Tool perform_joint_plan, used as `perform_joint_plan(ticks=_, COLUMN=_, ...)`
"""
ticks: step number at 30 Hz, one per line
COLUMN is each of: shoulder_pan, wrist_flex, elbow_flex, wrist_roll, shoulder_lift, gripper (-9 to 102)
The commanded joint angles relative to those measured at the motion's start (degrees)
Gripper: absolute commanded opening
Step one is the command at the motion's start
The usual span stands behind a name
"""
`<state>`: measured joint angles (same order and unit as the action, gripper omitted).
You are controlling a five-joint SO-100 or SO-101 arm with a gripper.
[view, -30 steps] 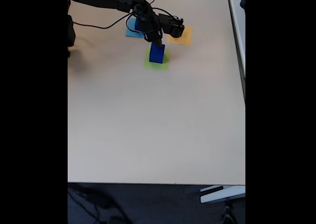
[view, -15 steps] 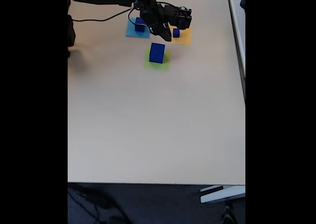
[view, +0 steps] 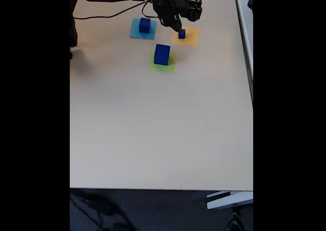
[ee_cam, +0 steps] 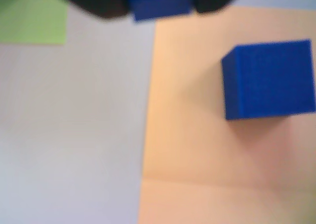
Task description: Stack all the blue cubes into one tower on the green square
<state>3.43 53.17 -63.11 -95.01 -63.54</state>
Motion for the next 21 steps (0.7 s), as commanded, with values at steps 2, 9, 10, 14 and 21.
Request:
perform_joint_plan(ticks=2, shoulder_pan=1.23, wrist_flex=-3.60, elbow_flex=4.13, wrist_roll=-0.44, shoulder_lift=-0.09, gripper=0)
perform_joint_plan(ticks=9, shoulder_pan=2.37, wrist_flex=-7.03, elbow_flex=4.92, wrist_roll=-0.35, shoulder_lift=2.64, gripper=0)
perform_joint_plan(ticks=10, shoulder_pan=2.46, wrist_flex=-7.47, elbow_flex=4.83, wrist_roll=-0.44, shoulder_lift=2.90, gripper=0)
perform_joint_plan(ticks=14, shoulder_pan=2.64, wrist_flex=-8.35, elbow_flex=4.75, wrist_roll=-0.26, shoulder_lift=4.31, gripper=0)
perform_joint_plan(ticks=21, shoulder_pan=3.52, wrist_flex=-9.05, elbow_flex=4.75, wrist_roll=-1.23, shoulder_lift=6.15, gripper=0)
